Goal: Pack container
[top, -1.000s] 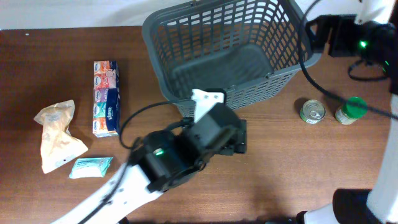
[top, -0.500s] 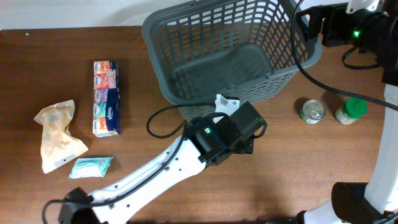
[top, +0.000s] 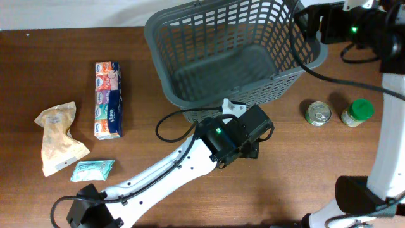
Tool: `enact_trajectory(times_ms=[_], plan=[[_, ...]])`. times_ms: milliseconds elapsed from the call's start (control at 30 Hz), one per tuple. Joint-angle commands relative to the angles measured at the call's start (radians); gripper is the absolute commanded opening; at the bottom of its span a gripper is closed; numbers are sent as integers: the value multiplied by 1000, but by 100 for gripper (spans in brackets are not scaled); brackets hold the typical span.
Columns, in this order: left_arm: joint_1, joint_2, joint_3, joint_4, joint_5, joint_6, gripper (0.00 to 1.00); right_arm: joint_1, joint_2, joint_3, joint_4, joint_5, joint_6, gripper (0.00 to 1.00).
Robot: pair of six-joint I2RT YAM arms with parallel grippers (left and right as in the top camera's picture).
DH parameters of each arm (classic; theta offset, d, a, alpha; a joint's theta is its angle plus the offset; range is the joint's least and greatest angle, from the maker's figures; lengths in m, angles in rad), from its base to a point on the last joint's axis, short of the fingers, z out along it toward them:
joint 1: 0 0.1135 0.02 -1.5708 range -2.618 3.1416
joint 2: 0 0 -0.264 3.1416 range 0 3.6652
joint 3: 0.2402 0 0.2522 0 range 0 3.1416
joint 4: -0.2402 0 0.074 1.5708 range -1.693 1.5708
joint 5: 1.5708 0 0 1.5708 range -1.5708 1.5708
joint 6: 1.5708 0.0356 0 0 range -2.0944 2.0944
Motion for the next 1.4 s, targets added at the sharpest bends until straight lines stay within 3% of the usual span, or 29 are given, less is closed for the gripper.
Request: enact_trajectory(times_ms=[0,333,433,533,567,667,733,900,1367], plan=[[-3,7,18,-11,14,56,92,2,23,6,2,-64,-11,99],[-3,3,182,-106,6,126,90,2,32,5,-16,-64,-37,99],[-3,3,203,-102,6,126,100,2,46,5,-26,-68,-36,99],[-3,8,202,-111,6,126,100,2,59,5,-43,-68,-36,95],[-3,8,203,-114,6,129,95,2,67,5,-50,-68,-37,87],[-3,8,203,-110,5,171,31,2,73,5,-50,-68,-36,53],[-3,8,203,-110,5,171,4,2,76,5,-50,-68,-36,39],[-3,8,203,-113,-11,171,2,2,79,5,-45,-66,-35,4],[-3,1,366,-109,-165,232,2,3,206,-21,-80,127,-3,4]])
